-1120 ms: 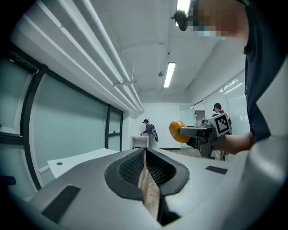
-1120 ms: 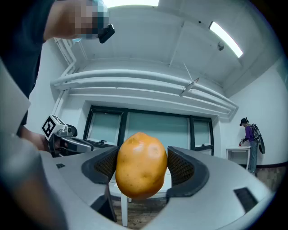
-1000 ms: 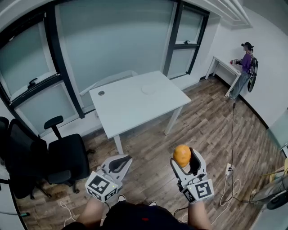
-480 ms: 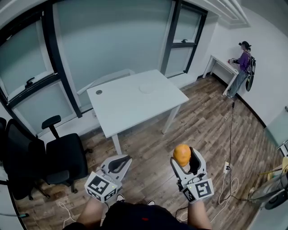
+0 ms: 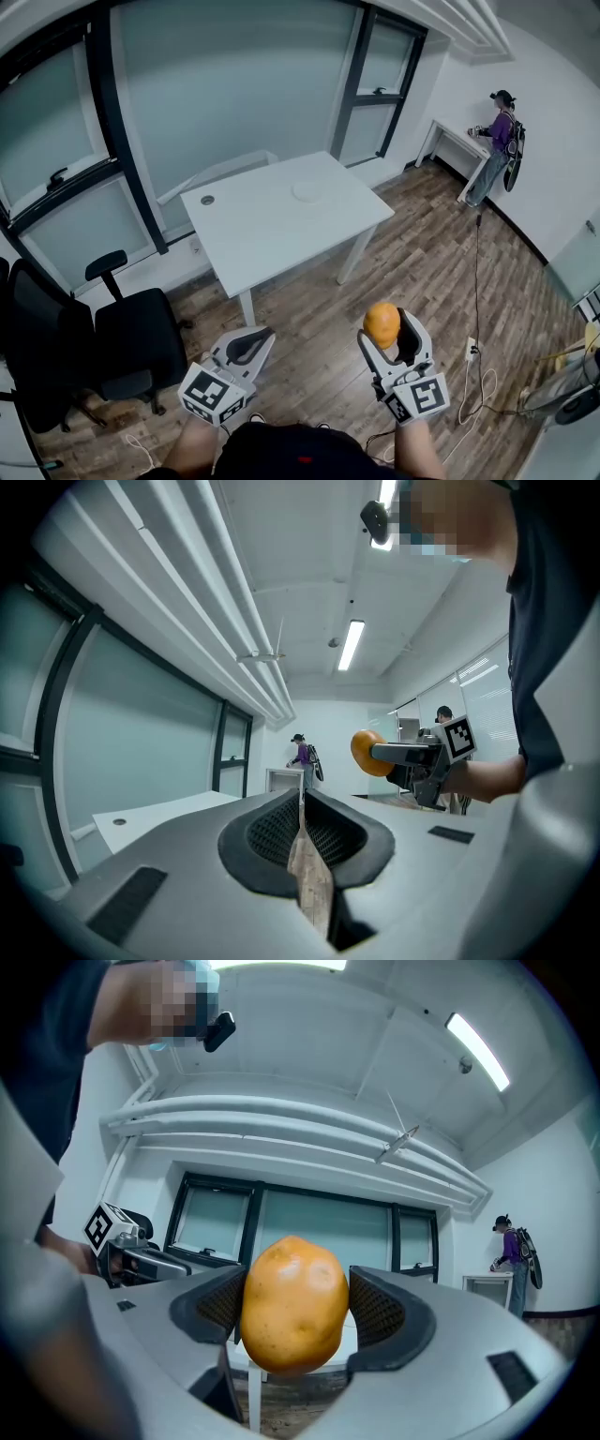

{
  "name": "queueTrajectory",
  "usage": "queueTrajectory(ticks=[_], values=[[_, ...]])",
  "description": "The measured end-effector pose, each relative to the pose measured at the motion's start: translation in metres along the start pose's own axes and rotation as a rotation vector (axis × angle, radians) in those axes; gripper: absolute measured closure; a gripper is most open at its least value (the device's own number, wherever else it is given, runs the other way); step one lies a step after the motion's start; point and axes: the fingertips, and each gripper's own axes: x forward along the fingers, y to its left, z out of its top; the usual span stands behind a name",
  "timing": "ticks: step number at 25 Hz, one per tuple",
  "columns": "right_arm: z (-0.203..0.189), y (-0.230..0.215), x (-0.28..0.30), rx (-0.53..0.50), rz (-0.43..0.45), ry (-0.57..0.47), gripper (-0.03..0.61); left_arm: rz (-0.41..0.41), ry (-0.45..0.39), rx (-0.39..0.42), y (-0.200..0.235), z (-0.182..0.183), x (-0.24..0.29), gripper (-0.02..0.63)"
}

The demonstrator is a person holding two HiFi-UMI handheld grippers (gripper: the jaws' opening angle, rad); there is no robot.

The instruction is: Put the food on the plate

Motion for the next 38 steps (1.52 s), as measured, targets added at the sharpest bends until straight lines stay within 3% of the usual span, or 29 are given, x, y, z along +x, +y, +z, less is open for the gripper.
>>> queueTrajectory(ticks=[11, 20, 26, 38], values=[[-0.004, 0.066, 0.047, -0.084, 0.012, 0.017, 0.222, -0.035, 0.029, 0.039, 0.055, -0.017, -0.031, 0.578], [-0.017, 0.040, 0.096, -0.049, 0.032, 0.002, 0.222, -0.018, 0.043, 0.032, 0.097, -0.022, -0.003, 0.578], [-0.030, -0.013, 0.137, -0.021, 0.062, -0.004, 0.223, -0.008, 0.055, 0.028, 0.113, -0.015, 0.063, 0.578], [-0.052, -0.177, 0.184, 0.020, 0.089, -0.009, 0.223, 0.033, 0.069, 0.024, 0.110, 0.002, 0.225, 0.578]])
